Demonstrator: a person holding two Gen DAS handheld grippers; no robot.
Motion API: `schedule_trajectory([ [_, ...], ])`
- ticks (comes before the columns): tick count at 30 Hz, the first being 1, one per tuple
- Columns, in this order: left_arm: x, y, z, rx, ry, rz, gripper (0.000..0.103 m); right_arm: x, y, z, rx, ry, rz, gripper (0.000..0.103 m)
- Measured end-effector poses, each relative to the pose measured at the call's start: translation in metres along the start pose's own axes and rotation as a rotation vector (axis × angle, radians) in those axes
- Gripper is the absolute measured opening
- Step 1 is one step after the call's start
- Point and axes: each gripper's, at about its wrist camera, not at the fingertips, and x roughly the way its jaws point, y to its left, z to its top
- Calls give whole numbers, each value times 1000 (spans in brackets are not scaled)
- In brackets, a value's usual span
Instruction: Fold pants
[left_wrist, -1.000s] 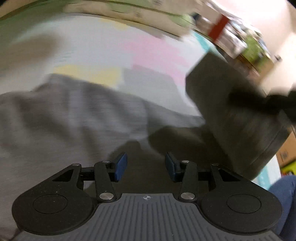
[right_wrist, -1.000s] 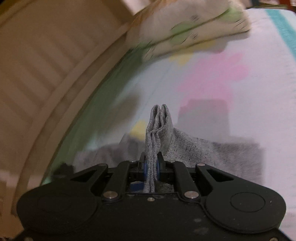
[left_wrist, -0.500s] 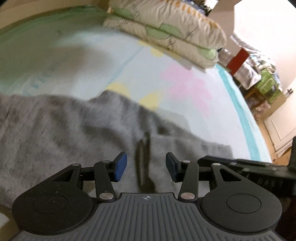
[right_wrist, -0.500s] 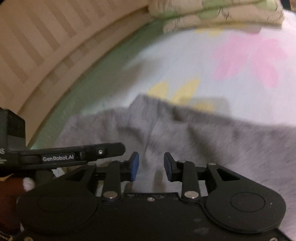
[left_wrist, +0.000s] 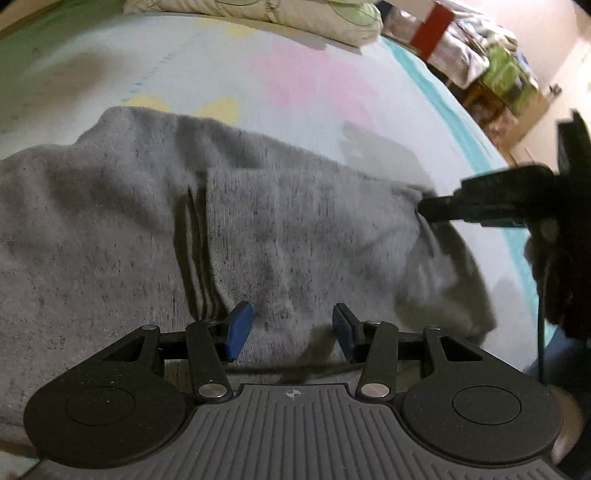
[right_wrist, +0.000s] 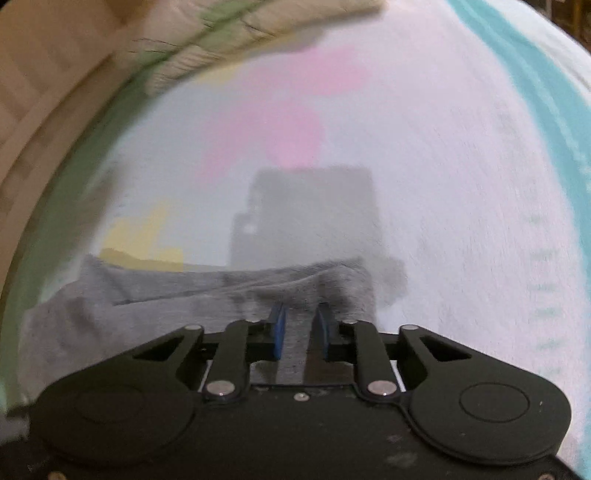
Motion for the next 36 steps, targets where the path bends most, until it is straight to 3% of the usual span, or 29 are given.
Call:
schedule_trajectory([
  [4,-1,0,-1,10,2,6,47,13,-14,-2,68,-7,1,0],
  [12,-2,-4,-6,10,-13,23,47,1,-52,-19,147,-55,86,0],
  [20,-26,21,0,-103,-12,-24,47,-1,-26,-20,47,-56,19,0],
  [22,-45,32,2,-117,-56,-1,47,-4,-17,-19,24,-46,-4,2],
  [25,-74,51,7,-154,-130,16,47,-19,4,-21,-29,-66,-43,20],
  [28,-96,72,9,-185,-193,47,48,-32,30,-27,-103,-82,-33,21],
  [31,-114,97,6,-241,-257,63,55,-40,56,-36,-156,-81,2,22],
  [36,-143,134,-11,-385,-393,29,58,-48,107,-61,-226,-66,85,23],
])
